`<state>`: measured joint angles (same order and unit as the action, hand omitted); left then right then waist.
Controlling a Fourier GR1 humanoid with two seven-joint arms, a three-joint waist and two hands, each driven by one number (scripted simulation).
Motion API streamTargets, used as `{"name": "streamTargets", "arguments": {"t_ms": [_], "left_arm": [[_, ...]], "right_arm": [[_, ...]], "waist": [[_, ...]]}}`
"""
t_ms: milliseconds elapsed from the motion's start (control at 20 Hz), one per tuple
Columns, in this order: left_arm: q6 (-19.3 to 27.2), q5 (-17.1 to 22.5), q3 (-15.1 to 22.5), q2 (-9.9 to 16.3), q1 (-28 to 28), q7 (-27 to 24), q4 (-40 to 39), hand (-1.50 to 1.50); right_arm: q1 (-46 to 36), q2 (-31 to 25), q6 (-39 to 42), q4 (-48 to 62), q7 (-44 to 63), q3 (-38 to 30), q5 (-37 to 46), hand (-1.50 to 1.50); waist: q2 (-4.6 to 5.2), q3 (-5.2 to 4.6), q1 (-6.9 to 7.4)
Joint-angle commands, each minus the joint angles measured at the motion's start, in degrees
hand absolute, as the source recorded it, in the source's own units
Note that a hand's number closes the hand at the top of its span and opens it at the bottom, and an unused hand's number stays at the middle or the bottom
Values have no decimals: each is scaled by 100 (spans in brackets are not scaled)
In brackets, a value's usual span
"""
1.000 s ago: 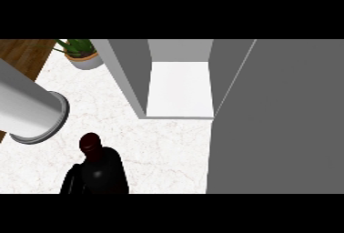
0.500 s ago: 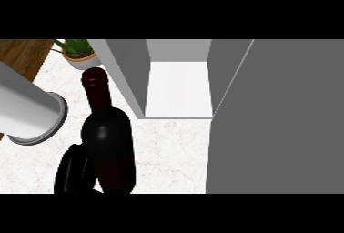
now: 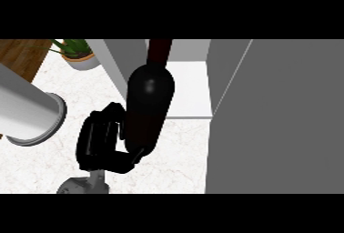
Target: Pick up the wine, place it into the cabinet and close the cabinet
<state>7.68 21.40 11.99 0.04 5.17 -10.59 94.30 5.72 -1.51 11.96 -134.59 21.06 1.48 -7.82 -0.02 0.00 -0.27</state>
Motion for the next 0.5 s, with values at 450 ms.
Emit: {"name": "streamTargets", "arguments": {"t_ms": [450], "left_arm": [[1187, -475, 954, -3, 1128, -635, -1366, 150]], "right_arm": [[359, -10, 191, 53, -373, -99, 10, -150]], "waist": [[1, -1, -21]]}}
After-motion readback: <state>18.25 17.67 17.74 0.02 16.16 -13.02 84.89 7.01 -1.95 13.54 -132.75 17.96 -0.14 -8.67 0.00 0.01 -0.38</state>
